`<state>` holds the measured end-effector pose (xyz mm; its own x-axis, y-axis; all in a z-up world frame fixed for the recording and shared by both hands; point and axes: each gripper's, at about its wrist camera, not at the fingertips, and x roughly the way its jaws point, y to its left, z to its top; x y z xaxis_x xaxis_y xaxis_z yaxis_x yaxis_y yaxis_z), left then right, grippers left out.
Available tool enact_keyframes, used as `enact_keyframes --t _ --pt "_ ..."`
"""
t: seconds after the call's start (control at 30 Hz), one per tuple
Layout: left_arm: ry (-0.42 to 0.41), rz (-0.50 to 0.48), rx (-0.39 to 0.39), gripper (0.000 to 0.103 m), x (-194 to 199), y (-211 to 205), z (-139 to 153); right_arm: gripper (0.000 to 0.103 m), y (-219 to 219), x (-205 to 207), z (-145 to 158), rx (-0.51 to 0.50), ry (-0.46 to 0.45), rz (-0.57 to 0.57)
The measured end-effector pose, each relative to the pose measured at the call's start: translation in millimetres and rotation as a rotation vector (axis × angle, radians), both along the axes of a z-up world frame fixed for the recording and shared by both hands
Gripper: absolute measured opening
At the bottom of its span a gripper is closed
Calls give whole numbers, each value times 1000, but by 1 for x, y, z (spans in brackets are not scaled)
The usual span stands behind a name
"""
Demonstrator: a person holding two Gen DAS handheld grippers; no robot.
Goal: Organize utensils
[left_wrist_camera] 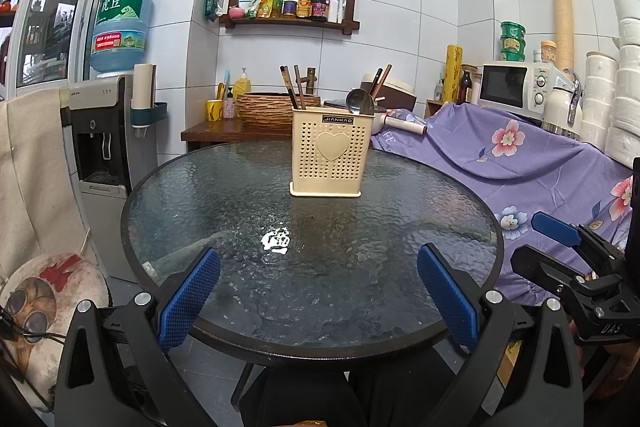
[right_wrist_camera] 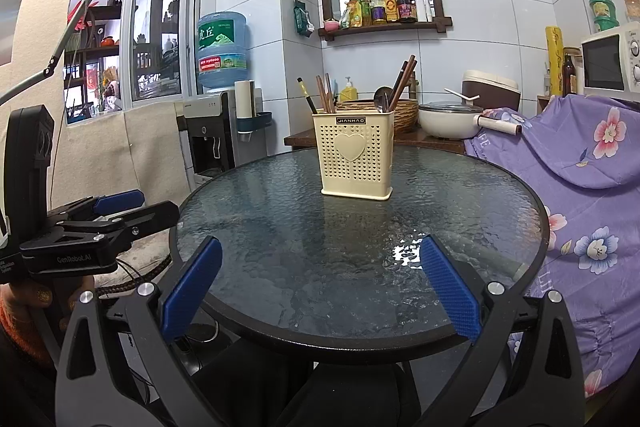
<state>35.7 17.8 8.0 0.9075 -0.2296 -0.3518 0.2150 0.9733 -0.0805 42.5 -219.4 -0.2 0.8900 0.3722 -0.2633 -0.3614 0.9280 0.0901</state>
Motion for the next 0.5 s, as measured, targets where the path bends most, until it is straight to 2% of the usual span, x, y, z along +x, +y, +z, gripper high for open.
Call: enact_keyframes --t 0.5 --pt "2 -1 0 97 0 0 0 97 1 -1 -1 -1 0 2"
